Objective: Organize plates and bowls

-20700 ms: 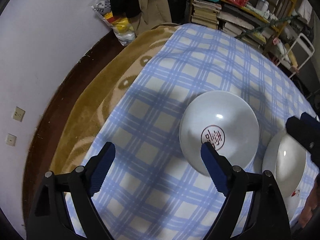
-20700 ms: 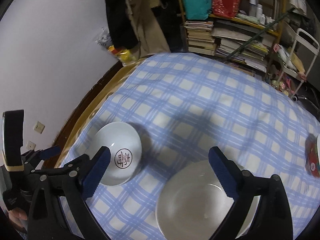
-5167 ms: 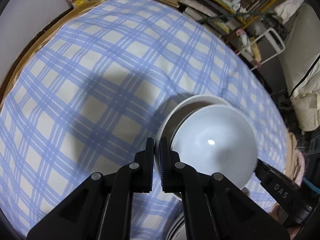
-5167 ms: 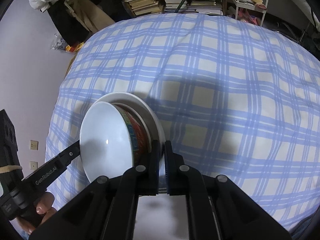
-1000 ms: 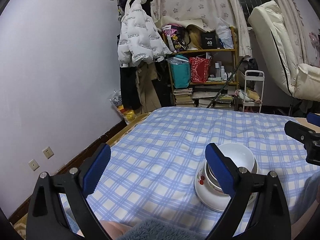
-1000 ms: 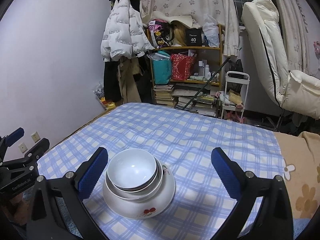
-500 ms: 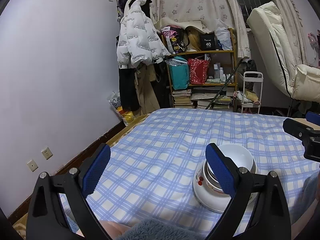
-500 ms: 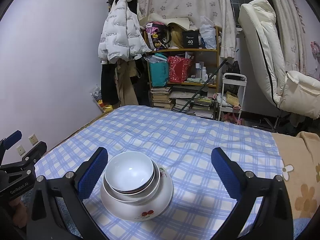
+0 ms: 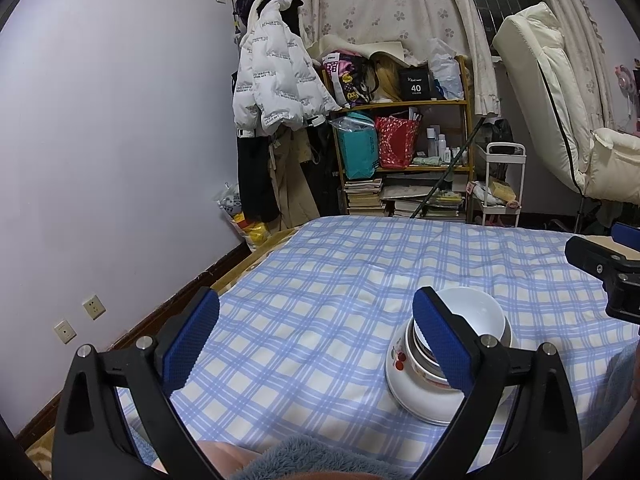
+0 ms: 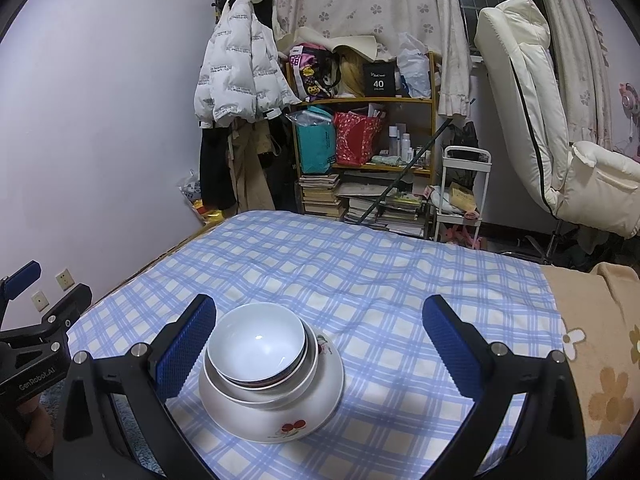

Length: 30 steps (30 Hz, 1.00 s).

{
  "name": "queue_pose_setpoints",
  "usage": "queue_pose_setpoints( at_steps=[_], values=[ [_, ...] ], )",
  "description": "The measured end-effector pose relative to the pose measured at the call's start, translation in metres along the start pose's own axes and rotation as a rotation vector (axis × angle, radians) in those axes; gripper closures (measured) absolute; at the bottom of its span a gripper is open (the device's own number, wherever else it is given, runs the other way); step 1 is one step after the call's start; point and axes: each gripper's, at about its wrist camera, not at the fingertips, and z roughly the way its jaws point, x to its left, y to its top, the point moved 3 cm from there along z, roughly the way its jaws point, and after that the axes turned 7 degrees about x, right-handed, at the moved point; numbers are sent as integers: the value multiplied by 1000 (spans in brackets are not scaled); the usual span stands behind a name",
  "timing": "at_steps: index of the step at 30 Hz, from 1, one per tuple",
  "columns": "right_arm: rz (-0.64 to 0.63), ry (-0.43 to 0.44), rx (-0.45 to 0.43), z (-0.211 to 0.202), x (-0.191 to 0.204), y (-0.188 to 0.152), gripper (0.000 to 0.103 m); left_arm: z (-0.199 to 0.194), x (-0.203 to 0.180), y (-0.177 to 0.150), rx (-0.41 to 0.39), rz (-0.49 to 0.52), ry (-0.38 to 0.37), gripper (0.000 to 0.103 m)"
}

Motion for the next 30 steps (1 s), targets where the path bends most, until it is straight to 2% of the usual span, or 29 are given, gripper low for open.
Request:
queue_pose_setpoints(
  at_steps=[30],
  values=[
    [0,-1,2,0,-2,0,0,6,0,-1,6,4,-10,7]
  ],
)
